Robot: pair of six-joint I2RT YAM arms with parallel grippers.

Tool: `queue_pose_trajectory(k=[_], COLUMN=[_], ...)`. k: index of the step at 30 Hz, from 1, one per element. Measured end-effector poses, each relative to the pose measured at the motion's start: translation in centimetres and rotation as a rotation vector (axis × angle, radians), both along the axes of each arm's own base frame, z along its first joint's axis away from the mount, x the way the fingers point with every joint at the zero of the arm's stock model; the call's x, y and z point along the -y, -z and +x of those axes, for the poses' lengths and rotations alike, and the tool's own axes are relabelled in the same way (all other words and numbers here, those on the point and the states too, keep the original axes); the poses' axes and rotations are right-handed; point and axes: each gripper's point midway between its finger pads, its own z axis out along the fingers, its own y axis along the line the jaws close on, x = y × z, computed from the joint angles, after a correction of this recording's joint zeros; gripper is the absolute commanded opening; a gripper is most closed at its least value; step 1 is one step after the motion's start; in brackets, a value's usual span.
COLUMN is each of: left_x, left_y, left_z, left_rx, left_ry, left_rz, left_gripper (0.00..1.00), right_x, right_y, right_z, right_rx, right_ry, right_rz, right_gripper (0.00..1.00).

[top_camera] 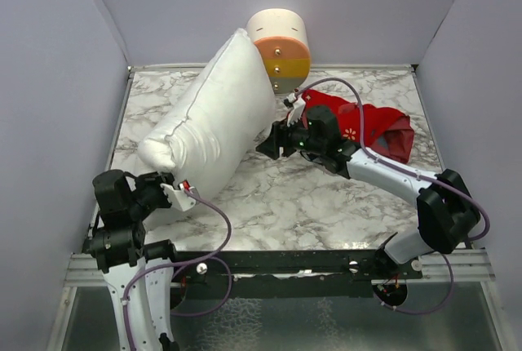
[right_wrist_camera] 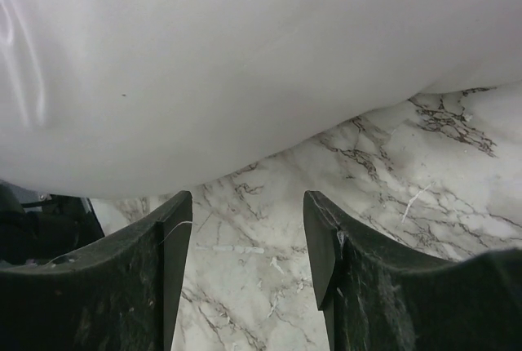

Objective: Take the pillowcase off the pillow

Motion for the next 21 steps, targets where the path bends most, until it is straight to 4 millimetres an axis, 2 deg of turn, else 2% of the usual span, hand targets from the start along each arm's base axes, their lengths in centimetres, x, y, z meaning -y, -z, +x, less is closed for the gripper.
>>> queue_pose_trajectory(k=[2, 3, 4, 5, 6, 8, 11, 14, 17, 21], left_x=[0.1, 0.1, 0.0, -0.1, -0.5, -1.6, -4.2, -7.7, -11.3, -14.2], left_y=[-1.2, -1.8, -2.2, -2.4, -2.9, -3.3, -3.4, -3.1, -3.9, -5.8], left_z=[1.0, 1.5, 2.0, 2.6, 3.3, 4.8, 7.4, 10.1, 12.6, 14.6], left_rx=[0.038, 0.044, 0.047, 0.026, 0.04, 0.039, 0.028, -0.009, -0.008, 0.064], left_ry=[-0.02, -0.041, -0.06, -0.105, -0.118, -0.203, -0.377, -0.592, -0.79, -0.942], left_rz=[-0.05, -0.089, -0.123, -0.19, -0.192, -0.242, -0.3, -0.334, -0.344, -0.362], left_gripper=[0.55, 0.61, 0.72, 0.92, 0.98, 0.99, 0.99, 0.99, 0.99, 0.99], right_x=[-0.1, -0.1, -0.2, -0.2, -0.2, -0.1, 0.4, 1.0, 1.7, 2.9], right_y=[-0.6, -1.0, -1.7, -2.5, -3.1, -4.8, -6.6, -7.6, -8.5, -10.2], right_z=[0.3, 0.6, 0.8, 1.1, 1.3, 1.7, 1.9, 2.3, 2.6, 2.6], right_rx=[0.013, 0.02, 0.035, 0.052, 0.066, 0.099, 0.139, 0.17, 0.202, 0.25], right_ry=[0.008, 0.014, 0.019, 0.027, 0.033, 0.054, 0.085, 0.119, 0.157, 0.204], right_rz=[0.003, 0.005, 0.011, 0.019, 0.027, 0.046, 0.063, 0.066, 0.063, 0.073], right_gripper=[0.6, 0.61, 0.62, 0.63, 0.65, 0.69, 0.75, 0.78, 0.83, 0.98])
